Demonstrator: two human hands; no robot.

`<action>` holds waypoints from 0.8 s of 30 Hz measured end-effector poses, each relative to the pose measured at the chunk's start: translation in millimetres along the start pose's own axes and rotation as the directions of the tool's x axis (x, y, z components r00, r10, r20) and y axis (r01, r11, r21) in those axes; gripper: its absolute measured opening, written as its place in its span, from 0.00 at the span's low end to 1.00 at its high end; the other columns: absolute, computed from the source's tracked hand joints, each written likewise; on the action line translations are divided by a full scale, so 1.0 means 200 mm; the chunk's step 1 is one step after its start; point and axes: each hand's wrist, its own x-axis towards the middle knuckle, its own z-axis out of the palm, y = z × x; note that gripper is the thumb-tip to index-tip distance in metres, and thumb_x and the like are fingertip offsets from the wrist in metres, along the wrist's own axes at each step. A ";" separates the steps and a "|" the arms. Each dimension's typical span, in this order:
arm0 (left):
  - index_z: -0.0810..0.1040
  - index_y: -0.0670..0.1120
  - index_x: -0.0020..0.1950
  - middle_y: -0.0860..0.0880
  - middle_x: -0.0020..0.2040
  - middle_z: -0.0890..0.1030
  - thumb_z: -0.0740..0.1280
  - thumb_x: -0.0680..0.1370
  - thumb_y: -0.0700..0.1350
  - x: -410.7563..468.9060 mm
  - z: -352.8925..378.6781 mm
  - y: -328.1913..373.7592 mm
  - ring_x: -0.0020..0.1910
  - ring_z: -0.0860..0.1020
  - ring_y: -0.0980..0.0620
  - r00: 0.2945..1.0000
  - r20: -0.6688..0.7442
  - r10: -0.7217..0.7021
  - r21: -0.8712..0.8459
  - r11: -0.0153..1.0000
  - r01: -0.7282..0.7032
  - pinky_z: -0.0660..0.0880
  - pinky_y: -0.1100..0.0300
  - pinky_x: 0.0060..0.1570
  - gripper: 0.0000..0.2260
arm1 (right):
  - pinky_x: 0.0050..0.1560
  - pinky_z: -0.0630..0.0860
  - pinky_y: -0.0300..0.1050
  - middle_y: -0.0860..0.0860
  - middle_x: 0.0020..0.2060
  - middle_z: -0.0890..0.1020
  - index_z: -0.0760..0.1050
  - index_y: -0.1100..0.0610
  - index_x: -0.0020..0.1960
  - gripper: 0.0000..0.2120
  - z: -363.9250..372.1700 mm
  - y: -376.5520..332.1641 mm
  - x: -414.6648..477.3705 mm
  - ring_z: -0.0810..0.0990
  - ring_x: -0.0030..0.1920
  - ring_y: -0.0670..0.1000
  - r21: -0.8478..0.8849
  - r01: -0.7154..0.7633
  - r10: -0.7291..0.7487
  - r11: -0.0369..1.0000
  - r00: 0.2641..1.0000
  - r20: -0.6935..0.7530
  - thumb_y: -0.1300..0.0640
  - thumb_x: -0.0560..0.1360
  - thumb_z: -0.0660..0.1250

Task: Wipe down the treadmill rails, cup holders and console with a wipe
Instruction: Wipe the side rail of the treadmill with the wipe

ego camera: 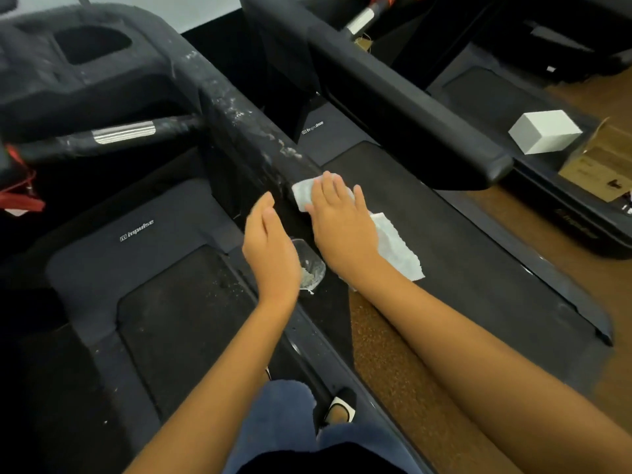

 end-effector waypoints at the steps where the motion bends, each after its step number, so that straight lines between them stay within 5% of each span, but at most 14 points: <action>1: 0.74 0.46 0.68 0.54 0.64 0.77 0.54 0.83 0.44 -0.09 -0.01 0.00 0.63 0.73 0.62 0.996 0.007 -0.085 -0.080 0.993 0.085 0.69 0.70 0.61 0.16 | 0.74 0.54 0.58 0.58 0.75 0.61 0.58 0.62 0.76 0.23 -0.01 -0.01 -0.01 0.57 0.76 0.56 -0.022 0.057 -0.057 0.998 0.998 0.005 0.53 0.84 0.50; 5: 0.77 0.51 0.60 0.56 0.57 0.80 0.55 0.83 0.46 -0.29 0.00 0.02 0.57 0.77 0.61 0.924 0.112 -0.366 -0.366 0.849 0.381 0.71 0.67 0.52 0.12 | 0.75 0.44 0.58 0.56 0.78 0.51 0.50 0.60 0.78 0.24 -0.05 -0.02 -0.01 0.45 0.78 0.57 -0.044 0.296 -0.288 0.954 0.948 0.137 0.52 0.84 0.46; 9: 0.72 0.51 0.70 0.53 0.65 0.78 0.53 0.83 0.54 -0.29 0.03 0.05 0.64 0.75 0.58 0.894 0.130 -0.428 -0.438 0.784 0.439 0.69 0.56 0.66 0.18 | 0.76 0.40 0.57 0.53 0.79 0.49 0.48 0.58 0.79 0.25 -0.06 -0.10 -0.03 0.42 0.78 0.54 0.157 0.447 -0.473 0.881 0.850 0.231 0.51 0.84 0.45; 11: 0.74 0.51 0.69 0.53 0.61 0.80 0.53 0.83 0.54 -0.26 0.03 0.07 0.60 0.77 0.58 0.889 0.108 -0.446 -0.445 0.778 0.444 0.72 0.60 0.61 0.18 | 0.76 0.39 0.51 0.50 0.79 0.49 0.50 0.56 0.79 0.25 -0.11 -0.11 -0.03 0.40 0.78 0.49 0.585 0.173 -0.419 0.792 0.852 0.315 0.51 0.84 0.48; 13: 0.75 0.48 0.67 0.54 0.56 0.81 0.53 0.84 0.53 -0.25 0.03 0.06 0.54 0.78 0.59 0.881 0.098 -0.463 -0.435 0.776 0.456 0.73 0.65 0.51 0.18 | 0.75 0.42 0.41 0.47 0.78 0.54 0.55 0.54 0.78 0.23 -0.18 -0.08 -0.03 0.44 0.77 0.42 0.852 -0.138 -0.352 0.504 0.868 0.349 0.52 0.84 0.52; 17: 0.73 0.48 0.67 0.52 0.61 0.78 0.52 0.82 0.59 -0.22 0.15 0.06 0.55 0.77 0.56 0.822 0.237 -0.518 -0.380 0.729 0.569 0.73 0.62 0.51 0.22 | 0.71 0.63 0.35 0.49 0.70 0.72 0.69 0.58 0.72 0.20 -0.26 0.04 0.01 0.67 0.71 0.41 0.968 -0.173 -0.022 0.184 0.983 0.180 0.53 0.82 0.57; 20: 0.63 0.51 0.75 0.50 0.73 0.68 0.50 0.73 0.71 -0.14 0.31 0.04 0.70 0.68 0.50 0.789 0.246 -0.563 -0.285 0.736 0.614 0.66 0.50 0.68 0.37 | 0.67 0.71 0.43 0.48 0.63 0.79 0.72 0.54 0.69 0.19 -0.26 0.15 0.05 0.75 0.65 0.42 0.983 -0.181 0.164 0.023 0.971 0.175 0.50 0.81 0.57; 22: 0.56 0.61 0.76 0.54 0.77 0.60 0.48 0.70 0.74 -0.03 0.39 -0.10 0.75 0.61 0.50 0.849 0.159 -0.504 -0.290 0.798 0.528 0.58 0.45 0.73 0.36 | 0.68 0.70 0.44 0.47 0.63 0.79 0.71 0.53 0.70 0.19 -0.24 0.21 0.07 0.74 0.65 0.41 0.979 -0.178 0.168 0.101 0.973 0.160 0.50 0.82 0.55; 24: 0.59 0.64 0.74 0.54 0.75 0.64 0.50 0.67 0.79 0.12 0.42 -0.27 0.73 0.66 0.50 0.882 0.156 -0.445 -0.311 0.825 0.471 0.63 0.46 0.70 0.38 | 0.72 0.64 0.43 0.47 0.68 0.74 0.68 0.53 0.72 0.20 -0.20 0.24 0.09 0.69 0.70 0.43 0.924 -0.183 0.130 0.336 0.981 0.147 0.51 0.83 0.54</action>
